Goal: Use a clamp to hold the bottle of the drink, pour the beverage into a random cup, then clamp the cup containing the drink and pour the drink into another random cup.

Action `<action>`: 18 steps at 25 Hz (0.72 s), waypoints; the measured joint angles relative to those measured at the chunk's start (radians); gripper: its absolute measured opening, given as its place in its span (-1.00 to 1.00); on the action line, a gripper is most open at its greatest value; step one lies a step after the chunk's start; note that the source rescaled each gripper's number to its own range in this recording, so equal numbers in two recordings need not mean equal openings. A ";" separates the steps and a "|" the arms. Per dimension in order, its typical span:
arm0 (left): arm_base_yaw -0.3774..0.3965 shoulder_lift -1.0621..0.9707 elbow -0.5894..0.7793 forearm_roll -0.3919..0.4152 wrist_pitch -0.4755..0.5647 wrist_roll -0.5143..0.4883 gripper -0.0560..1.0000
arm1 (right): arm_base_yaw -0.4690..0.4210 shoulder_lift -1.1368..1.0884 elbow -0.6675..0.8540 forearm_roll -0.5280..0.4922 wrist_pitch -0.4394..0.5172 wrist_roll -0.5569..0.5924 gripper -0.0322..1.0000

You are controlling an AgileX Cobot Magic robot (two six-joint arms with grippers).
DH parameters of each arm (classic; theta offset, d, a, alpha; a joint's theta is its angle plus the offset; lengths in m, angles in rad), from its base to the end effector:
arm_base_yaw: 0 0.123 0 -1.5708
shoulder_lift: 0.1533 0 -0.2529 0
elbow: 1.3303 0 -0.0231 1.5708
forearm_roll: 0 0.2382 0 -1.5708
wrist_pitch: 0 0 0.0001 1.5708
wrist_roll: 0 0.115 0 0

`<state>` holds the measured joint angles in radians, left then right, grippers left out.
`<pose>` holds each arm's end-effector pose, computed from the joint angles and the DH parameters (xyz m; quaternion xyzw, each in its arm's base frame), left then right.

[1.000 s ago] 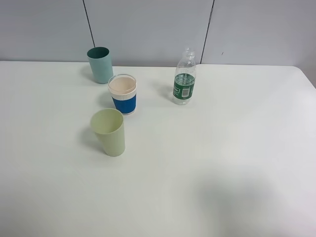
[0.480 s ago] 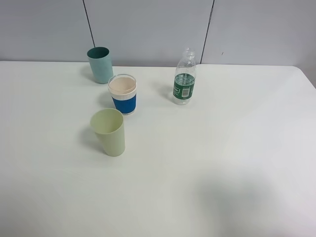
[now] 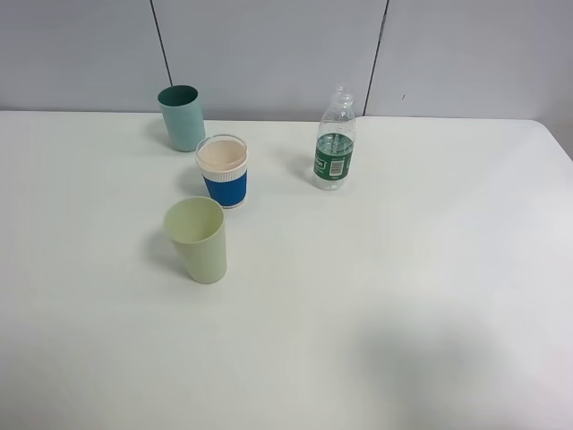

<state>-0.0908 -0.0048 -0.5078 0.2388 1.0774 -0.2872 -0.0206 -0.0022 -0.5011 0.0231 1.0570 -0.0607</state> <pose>0.0360 0.0208 0.2634 -0.0895 0.8435 0.0199 0.5292 0.0377 0.0015 0.2611 -0.0175 0.8512 -0.0098 0.5245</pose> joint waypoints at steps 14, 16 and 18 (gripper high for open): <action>0.000 0.000 0.000 0.000 0.000 -0.003 0.95 | 0.000 0.000 0.000 0.000 0.000 0.000 0.89; 0.000 0.000 0.000 0.000 0.000 -0.003 0.95 | 0.000 0.000 0.000 0.000 0.000 0.000 0.89; 0.000 0.000 0.000 0.000 0.000 -0.003 0.95 | 0.000 0.000 0.000 0.000 0.000 0.000 0.89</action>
<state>-0.0908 -0.0048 -0.5078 0.2388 1.0774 -0.2901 -0.0206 -0.0022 -0.5011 0.0231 1.0570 -0.0607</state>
